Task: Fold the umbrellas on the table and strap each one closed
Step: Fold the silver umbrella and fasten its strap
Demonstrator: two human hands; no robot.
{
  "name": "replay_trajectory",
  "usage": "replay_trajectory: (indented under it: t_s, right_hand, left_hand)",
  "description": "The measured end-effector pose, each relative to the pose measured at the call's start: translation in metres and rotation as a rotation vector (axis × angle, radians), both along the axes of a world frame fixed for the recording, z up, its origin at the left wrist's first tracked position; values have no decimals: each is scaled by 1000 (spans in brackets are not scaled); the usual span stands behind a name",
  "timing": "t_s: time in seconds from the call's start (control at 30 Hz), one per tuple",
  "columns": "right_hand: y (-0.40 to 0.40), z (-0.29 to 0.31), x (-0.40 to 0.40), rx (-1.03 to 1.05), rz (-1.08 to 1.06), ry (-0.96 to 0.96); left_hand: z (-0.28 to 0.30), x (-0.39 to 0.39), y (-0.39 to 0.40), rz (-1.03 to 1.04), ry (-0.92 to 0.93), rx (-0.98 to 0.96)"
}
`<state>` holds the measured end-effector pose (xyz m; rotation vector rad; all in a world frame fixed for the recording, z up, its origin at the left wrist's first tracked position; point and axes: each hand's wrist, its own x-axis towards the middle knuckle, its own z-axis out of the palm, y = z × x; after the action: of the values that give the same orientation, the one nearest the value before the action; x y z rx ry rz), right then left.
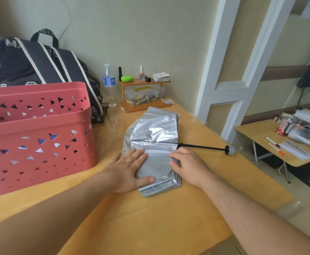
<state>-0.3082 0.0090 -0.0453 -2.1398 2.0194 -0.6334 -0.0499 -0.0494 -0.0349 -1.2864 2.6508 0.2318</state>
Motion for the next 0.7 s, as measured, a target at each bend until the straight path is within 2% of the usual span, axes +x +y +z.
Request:
replay_trajectory:
  t_s: [0.13,0.23,0.3,0.37,0.43,0.47,0.57,0.7]
  right_hand:
    - [0,15,3,116,-14,23]
    - [-12,47,26,194,-106,225]
    - [-19,57,52,76,-134,283]
    - [-24,50,74,-24,-20,182]
    - [-21,32,80,65,105,109]
    - [-16,24,76,148,129,146]
    - [3,12,39,350,67,252]
    - [15,13,13,425,0,284]
  left_hand:
    - [2,-2,3,14,-4,-2]
    - [3,-2,2,15,-9,9]
    - [4,-2,2,18,-14,13]
    - [4,-4,3,21,-11,8]
    - [5,-3,5,26,-9,12]
    - [6,-2,5,30,-8,18]
    - [6,-3,3,27,-13,38]
    - [7,-6,1,16,-46,28]
